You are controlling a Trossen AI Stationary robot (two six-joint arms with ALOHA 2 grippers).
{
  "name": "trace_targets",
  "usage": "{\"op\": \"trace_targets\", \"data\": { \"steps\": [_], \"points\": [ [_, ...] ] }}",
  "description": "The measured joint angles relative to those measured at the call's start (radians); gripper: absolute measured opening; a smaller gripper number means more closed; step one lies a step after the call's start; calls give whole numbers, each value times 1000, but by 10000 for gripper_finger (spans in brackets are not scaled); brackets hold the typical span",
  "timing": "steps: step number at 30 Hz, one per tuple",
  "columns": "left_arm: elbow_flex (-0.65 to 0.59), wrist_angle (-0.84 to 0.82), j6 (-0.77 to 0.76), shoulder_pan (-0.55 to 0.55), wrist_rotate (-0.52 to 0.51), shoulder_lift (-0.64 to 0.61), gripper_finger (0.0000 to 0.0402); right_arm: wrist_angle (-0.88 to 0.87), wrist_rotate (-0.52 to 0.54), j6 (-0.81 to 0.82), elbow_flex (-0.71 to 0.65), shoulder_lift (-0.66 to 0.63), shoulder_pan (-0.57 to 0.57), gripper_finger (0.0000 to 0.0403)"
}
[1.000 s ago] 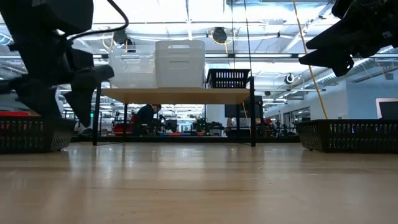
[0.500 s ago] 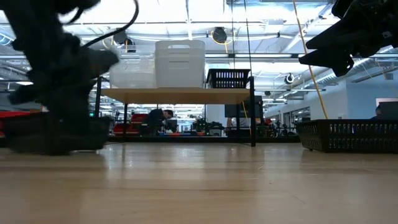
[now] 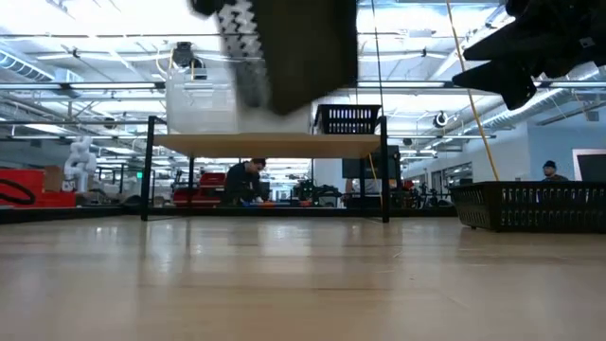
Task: Stack baskets on shelf by color
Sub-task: Stack the left black bin on top of the black bin on the shelf
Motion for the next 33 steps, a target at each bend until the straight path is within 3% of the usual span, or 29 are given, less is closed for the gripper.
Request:
{"op": "trace_targets", "data": {
  "steps": [11, 19, 25, 33],
  "points": [
    [504, -359, 574, 136, -17, 90, 11, 25, 0, -14, 0, 1, 0, 205],
    [821, -439, 775, 356, -22, 252, 12, 17, 0, -18, 0, 5, 0, 205],
    [924, -451, 821, 495, -21, 357, 6, -14, -1, -19, 0, 5, 0, 205],
    [927, -521, 873, 605, -16, 436, 23, -52, -3, -2, 0, 6, 0, 205]
  ]
}}
